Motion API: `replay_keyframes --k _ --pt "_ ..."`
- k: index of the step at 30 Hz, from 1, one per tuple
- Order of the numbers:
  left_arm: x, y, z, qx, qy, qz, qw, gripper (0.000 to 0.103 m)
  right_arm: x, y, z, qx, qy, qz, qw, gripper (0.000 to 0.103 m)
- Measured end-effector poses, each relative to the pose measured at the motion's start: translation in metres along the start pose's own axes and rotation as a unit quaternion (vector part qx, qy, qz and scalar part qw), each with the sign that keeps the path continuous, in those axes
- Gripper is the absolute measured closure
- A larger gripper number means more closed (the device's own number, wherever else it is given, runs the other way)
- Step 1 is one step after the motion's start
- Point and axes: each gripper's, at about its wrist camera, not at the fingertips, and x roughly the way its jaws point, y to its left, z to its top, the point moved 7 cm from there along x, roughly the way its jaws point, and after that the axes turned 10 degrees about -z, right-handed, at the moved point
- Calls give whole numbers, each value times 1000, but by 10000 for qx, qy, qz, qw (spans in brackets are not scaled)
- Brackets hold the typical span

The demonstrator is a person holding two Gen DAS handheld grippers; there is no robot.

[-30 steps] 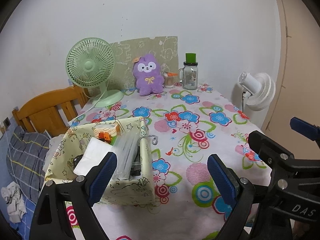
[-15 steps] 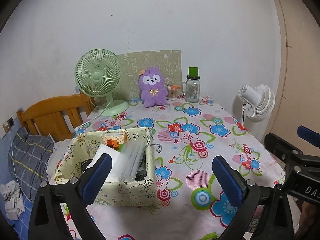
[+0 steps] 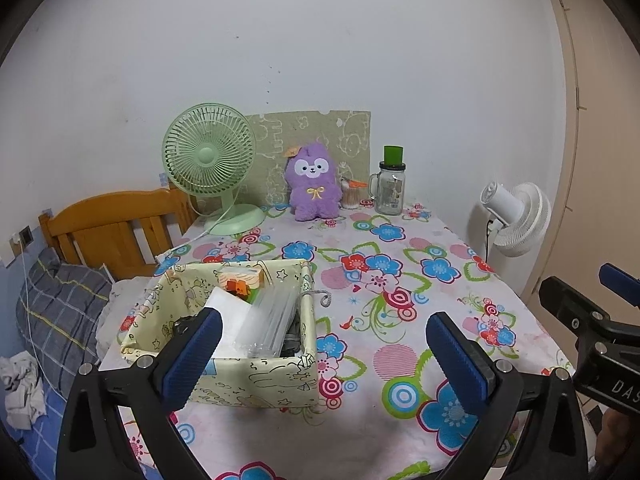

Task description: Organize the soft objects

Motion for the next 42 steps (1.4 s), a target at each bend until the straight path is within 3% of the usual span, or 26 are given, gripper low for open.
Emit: replay_keyframes --k 42 --pt "5 1 3 29 38 -35 10000 0 5 4 2 25 13 83 10000 0"
